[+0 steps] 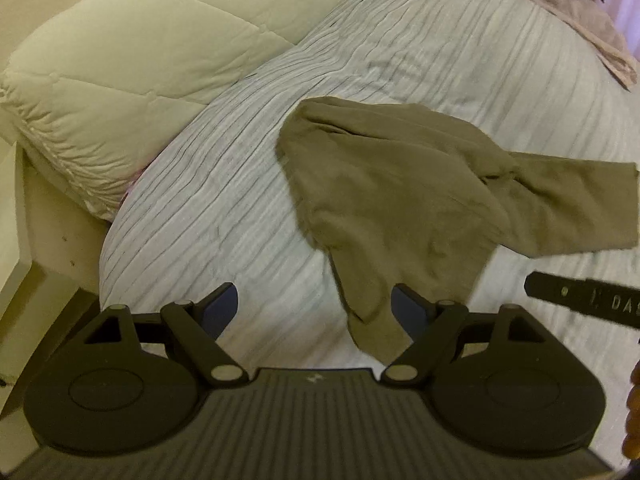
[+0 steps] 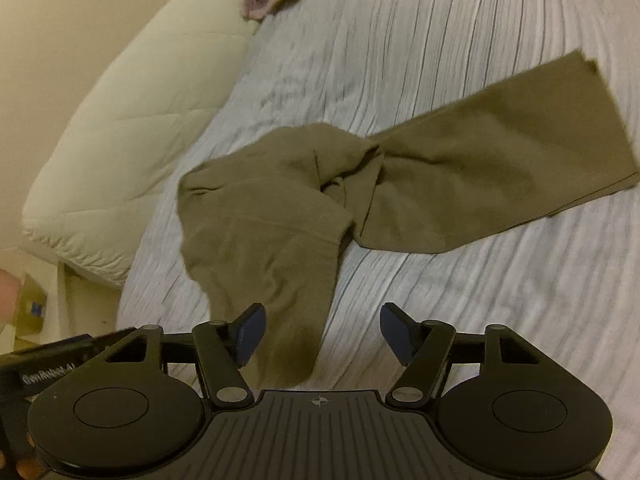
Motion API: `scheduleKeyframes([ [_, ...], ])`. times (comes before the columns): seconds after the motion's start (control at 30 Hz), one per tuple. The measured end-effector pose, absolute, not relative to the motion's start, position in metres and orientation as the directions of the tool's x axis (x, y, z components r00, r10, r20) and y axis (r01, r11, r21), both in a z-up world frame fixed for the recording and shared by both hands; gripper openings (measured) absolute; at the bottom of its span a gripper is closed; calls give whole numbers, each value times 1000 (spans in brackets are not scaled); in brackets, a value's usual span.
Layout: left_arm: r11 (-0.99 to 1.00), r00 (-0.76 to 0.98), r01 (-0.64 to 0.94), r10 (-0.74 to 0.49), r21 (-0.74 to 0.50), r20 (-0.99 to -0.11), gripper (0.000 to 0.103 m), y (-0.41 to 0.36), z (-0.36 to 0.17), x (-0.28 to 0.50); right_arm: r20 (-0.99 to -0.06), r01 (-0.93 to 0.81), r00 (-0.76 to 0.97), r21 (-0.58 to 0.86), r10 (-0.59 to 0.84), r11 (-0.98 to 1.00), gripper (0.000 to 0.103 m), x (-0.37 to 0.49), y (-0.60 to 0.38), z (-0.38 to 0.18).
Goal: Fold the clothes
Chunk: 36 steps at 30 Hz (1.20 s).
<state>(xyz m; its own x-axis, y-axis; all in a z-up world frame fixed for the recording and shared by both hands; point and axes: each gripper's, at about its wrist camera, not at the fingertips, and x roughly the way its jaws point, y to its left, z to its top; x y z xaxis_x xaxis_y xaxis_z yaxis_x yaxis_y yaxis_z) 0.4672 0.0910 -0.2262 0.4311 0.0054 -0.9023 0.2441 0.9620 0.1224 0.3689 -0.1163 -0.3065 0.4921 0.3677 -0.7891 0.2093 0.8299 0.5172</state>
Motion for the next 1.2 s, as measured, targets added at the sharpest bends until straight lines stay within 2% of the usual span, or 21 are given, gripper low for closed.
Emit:
scheduleKeyframes([
  [0.4, 961, 409, 243, 23, 134, -912, 81, 94, -260, 525, -705, 255, 532, 662, 469, 705, 67, 416, -116, -377],
  [0.43, 961, 410, 240, 26, 135, -912, 81, 95, -258, 526, -694, 248, 535, 674, 481, 696, 55, 417, -116, -377],
  [0.47, 962, 410, 238, 28, 136, -911, 81, 95, -257, 527, -684, 237, 537, 684, 494, 690, 19, 415, -115, -373],
  [0.57, 964, 423, 228, 29, 138, -905, 79, 96, -246, 525, -653, 205, 541, 714, 530, 669, 6, 412, -115, -361],
  [0.7, 969, 472, 213, 12, 127, -881, 79, 95, -212, 512, -552, 178, 638, 784, 537, 594, 4, 385, -135, -317],
  [0.9, 970, 575, 223, -49, 99, -817, 79, 83, -147, 476, -293, 63, 859, 874, 419, 483, 3, 317, -203, -214],
  [1.03, 962, 625, 265, -115, 71, -772, 79, 63, -104, 438, -133, -48, 941, 857, 310, 512, 3, 256, -242, -140],
  [1.2, 923, 636, 385, -251, 19, -730, 79, 13, -56, 372, 38, -93, 994, 800, 105, 593, 3, 144, -311, -51],
])
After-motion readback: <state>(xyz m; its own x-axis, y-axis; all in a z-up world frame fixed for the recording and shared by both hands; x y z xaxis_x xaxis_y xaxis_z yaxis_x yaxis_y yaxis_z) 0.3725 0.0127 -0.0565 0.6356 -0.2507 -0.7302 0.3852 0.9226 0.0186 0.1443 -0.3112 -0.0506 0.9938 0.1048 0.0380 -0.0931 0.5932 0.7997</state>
